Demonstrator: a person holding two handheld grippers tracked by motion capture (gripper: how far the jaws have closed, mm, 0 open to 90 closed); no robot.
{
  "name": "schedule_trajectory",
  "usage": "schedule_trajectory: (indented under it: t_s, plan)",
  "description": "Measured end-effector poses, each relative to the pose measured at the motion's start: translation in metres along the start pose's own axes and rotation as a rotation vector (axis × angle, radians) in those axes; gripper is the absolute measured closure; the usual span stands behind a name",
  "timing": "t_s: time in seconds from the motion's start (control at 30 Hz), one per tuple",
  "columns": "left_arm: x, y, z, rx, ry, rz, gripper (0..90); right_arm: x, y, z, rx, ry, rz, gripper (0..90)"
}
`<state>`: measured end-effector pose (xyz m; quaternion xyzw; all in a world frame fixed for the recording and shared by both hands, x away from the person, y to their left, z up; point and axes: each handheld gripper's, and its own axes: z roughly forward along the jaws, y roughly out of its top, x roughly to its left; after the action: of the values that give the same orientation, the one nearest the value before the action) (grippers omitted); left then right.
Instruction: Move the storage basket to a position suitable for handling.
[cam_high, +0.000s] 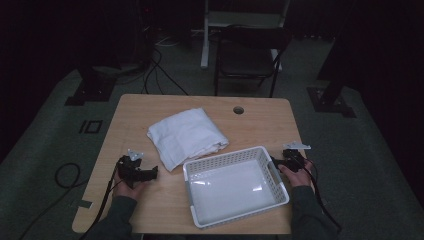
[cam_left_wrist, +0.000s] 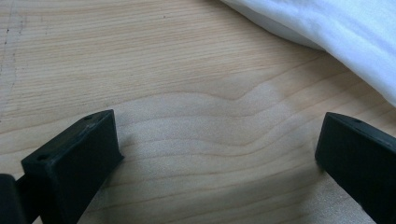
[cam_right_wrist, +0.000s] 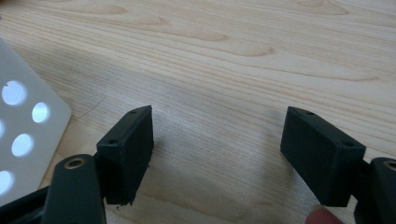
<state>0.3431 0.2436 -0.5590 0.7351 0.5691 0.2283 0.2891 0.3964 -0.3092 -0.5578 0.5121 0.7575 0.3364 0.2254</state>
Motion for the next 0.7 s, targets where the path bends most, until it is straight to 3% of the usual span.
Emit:
schedule_trajectory:
  t_s: [0.23,0.47,0.57,0.7]
  plan:
    - [-0.0002,0.0003,0.0004,-0.001,0.001,-0.003,0.0,0.0,0.0,0.0001,0.0,-0.002,0.003,24.1]
    - [-0.0001,-0.0004,-0.0006,-0.009,-0.002,0.0,0.3,0.001,-0.0003,0.0008,0.021,0.007,-0.008,12.0]
    - [0.0,-0.0025,-0.0037,-0.032,-0.004,0.001,9.7,0.001,-0.0008,0.0004,0.023,0.015,-0.018,11.9]
    - [0.0001,-0.0028,-0.004,-0.033,-0.004,0.003,11.7,0.0009,-0.0012,0.0,0.023,0.013,-0.017,11.9]
